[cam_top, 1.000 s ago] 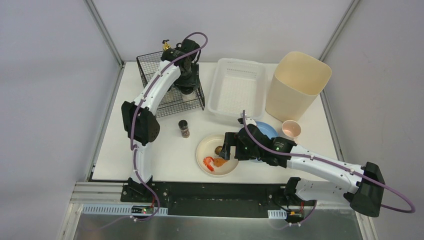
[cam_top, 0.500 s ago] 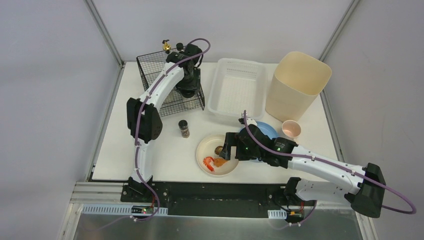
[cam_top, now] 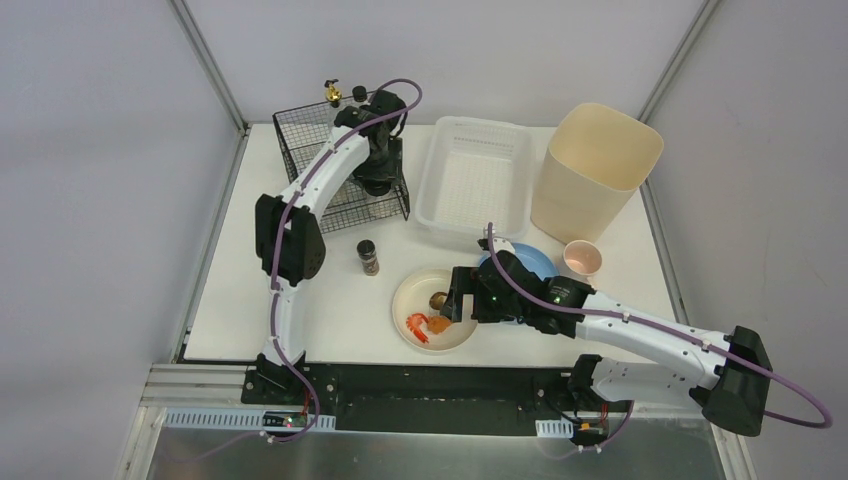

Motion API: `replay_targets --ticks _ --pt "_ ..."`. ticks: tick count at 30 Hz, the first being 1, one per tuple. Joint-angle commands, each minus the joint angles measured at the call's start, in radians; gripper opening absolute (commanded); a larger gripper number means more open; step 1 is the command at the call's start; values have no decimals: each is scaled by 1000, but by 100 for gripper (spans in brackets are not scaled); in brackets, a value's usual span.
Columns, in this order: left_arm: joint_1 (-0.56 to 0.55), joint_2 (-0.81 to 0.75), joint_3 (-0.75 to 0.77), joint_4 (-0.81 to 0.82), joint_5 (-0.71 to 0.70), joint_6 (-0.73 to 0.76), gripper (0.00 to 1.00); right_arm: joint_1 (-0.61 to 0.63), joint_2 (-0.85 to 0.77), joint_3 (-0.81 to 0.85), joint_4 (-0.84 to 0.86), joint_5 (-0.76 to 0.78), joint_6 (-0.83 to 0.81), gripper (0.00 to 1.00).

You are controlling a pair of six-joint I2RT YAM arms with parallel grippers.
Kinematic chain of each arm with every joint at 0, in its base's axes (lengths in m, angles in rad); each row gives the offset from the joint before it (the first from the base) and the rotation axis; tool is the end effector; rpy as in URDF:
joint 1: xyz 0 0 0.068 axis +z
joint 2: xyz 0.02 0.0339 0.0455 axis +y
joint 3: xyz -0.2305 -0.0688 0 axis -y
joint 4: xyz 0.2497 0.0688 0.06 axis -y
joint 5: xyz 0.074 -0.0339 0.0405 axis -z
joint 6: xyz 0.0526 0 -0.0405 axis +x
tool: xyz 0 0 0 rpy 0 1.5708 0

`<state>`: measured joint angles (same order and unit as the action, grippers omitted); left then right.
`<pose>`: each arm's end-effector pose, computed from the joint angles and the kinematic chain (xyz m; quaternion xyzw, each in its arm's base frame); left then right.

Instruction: Clear the kitchen counter

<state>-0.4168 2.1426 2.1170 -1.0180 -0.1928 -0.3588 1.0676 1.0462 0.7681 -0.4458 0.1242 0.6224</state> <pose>0.4239 -0.1766 0.2524 0.0028 0.9613 -0.0120 0.2752 0.1290 0.2208 0.2186 -0.1760 0.8931 0.2692 0.3145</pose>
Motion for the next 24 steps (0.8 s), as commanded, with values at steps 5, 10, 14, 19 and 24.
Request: replay_targets --ticks 5,10,14,19,24 --pt "14 -90 -40 26 -6 15 77 5 -8 0 22 9 13 99" --pt "13 -161 -67 25 5 32 86 5 -1 5 25 7 14 99" --pt "12 -227 -92 23 11 45 92 6 1 9 25 8 11 99" --pt "9 -327 -153 10 30 52 93 5 3 12 25 11 7 99" --pt "-4 -444 -269 -8 52 49 94 5 14 21 25 11 -1 99"
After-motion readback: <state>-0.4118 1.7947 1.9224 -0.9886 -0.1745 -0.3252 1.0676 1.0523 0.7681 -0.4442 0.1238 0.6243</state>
